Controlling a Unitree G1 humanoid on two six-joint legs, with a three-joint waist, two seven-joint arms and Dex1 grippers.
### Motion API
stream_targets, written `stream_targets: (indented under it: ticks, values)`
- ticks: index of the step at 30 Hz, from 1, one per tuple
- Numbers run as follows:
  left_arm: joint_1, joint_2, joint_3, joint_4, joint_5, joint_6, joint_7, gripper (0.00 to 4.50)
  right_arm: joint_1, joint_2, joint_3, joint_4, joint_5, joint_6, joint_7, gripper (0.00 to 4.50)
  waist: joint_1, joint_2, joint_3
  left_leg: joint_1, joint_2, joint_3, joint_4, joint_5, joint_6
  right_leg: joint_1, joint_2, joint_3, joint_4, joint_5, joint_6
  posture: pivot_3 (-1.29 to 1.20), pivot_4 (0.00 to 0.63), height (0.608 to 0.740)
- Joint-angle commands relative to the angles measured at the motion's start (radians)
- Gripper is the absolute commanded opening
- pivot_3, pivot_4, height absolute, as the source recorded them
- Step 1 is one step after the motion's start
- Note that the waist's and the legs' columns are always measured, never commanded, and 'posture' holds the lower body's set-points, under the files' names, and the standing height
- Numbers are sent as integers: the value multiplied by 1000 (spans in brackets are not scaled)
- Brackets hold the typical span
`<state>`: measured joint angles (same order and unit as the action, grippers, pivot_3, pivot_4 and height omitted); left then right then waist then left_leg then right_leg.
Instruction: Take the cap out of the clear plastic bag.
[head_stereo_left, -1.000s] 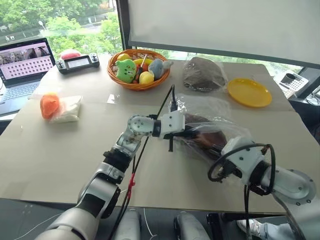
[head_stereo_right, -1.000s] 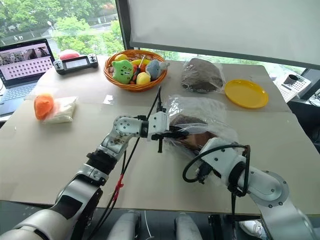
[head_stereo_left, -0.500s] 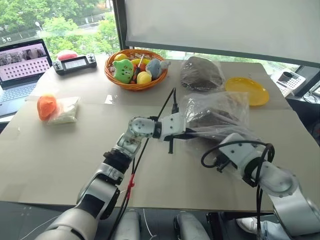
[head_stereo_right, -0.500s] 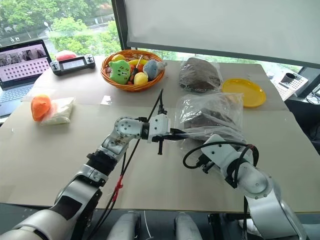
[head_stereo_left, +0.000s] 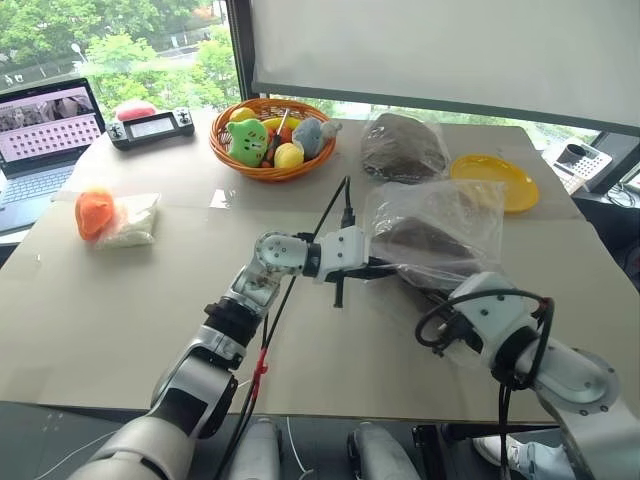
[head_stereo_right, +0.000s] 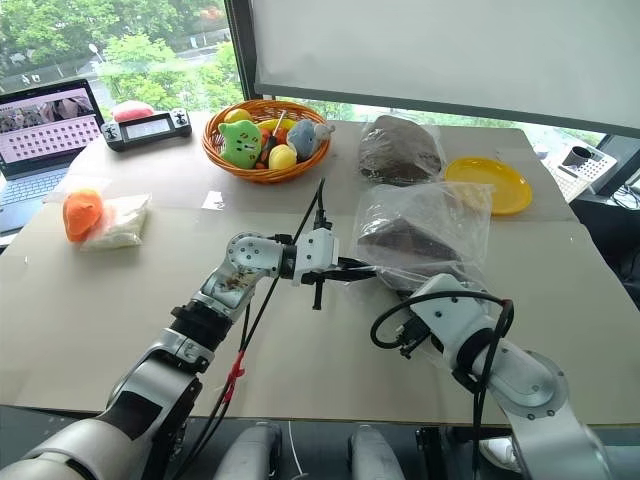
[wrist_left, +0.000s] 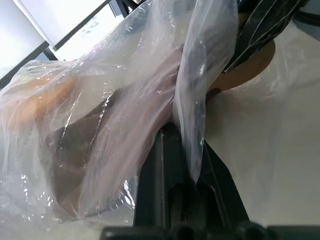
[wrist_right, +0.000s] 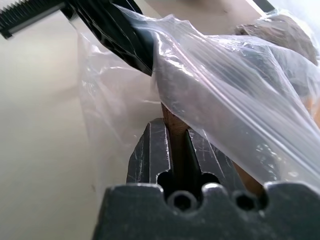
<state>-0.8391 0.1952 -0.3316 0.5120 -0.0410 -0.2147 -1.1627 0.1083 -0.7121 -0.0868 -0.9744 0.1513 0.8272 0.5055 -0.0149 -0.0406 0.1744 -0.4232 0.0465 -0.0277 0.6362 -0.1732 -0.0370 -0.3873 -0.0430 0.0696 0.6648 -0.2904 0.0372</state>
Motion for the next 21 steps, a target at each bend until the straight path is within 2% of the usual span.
stream_targets:
  ticks: [1, 4, 6, 9, 12, 16, 21]
  values:
    - [-34, -7, 22, 4, -4, -4, 27, 0, 49, -77, 130, -73, 26, -41, 47, 45, 0, 0, 0, 0, 0, 0, 0, 0, 0, 0, 0, 0, 0, 0, 0, 0, 150, 740]
    - [-41, -9, 24, 14, -5, -10, 25, 0, 72, -174, 235, -73, -94, -88, 29, 45, 3, 0, 0, -1, 0, 0, 0, 0, 0, 0, 0, 0, 0, 0, 1, 0, 150, 740]
    - [-43, -9, 25, 19, -5, -13, 24, 0, 82, -201, 298, -73, -164, -116, 7, 45, 4, 0, 0, -1, 0, 0, 0, 0, 0, 0, 0, 0, 0, -1, 2, 0, 150, 740]
    - [-46, -9, 25, 25, -6, -16, 22, 0, 95, -206, 350, -69, -265, -131, -39, 45, 3, 0, 0, -1, 0, 0, 1, 0, 0, -1, 0, 0, 0, -1, 2, 0, 150, 740]
    - [-46, -10, 26, 32, -5, -20, 20, 0, 175, -263, 367, -41, -424, -190, -81, 45, 7, 0, 0, -1, -1, 0, 1, 0, 0, -1, -1, 0, 0, -1, 2, 0, 150, 740]
    - [-39, -12, 23, 29, -4, -21, 17, 0, 293, -266, 387, 31, -578, -301, -152, 45, 4, 0, 0, -1, -1, 0, 1, 0, 0, -1, -1, 0, 0, -1, 2, 0, 150, 740]
    - [-31, -14, 19, 22, -7, -19, 16, 0, 375, -178, 387, 127, -690, -418, -238, 45, -3, 0, -1, 0, 0, 1, 1, 0, 0, 0, 0, 0, 0, -1, 2, 0, 150, 740]
